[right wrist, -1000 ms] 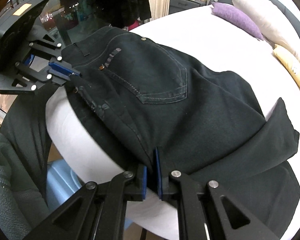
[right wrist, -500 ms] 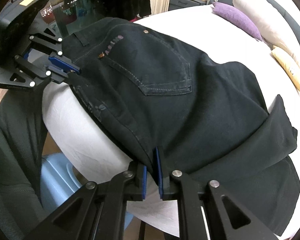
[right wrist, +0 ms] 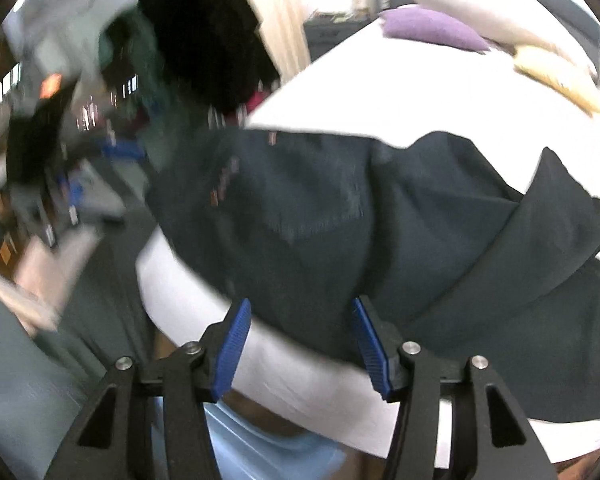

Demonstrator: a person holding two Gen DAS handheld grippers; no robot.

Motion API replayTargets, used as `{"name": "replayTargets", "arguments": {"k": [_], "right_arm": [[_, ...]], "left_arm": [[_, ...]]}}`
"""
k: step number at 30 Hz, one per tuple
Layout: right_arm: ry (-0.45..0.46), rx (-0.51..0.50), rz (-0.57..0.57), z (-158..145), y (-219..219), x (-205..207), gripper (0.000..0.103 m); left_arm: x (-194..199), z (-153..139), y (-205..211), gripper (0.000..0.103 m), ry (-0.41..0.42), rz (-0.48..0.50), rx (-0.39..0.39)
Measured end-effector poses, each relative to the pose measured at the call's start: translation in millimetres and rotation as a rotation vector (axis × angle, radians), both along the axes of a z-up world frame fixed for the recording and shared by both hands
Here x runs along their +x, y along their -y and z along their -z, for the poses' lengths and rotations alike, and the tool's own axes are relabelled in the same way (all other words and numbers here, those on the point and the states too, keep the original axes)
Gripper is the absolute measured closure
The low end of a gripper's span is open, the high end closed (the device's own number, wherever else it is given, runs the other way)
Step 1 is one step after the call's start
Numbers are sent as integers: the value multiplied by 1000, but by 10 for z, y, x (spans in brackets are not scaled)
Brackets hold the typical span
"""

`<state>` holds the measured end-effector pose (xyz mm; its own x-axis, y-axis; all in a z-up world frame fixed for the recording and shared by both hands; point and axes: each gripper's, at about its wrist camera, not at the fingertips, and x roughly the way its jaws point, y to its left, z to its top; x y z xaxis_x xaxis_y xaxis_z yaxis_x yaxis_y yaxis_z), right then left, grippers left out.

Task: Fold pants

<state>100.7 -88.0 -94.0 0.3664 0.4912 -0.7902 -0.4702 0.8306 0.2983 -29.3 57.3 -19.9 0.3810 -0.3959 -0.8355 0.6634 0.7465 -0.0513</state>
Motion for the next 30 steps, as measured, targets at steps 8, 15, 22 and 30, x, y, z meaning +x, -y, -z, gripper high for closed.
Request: {"name": "replayTargets", "arguments": {"k": [8,15,22,30], "right_arm": [[-143,24,131,644,200,187,74],[-111,47,254,249,816,-49,63],[9,-22,514,-231,1420,840,45],[-151,-207,643,266,1430,2386,32]], "left_arm": [[454,644,793,19,-167,-54,-28],[520,512,840,23,-131,-82,-49],[1067,368,1145,23,-166,-163,-168],[1212,910,1356,33,-272,-203,-115]]}}
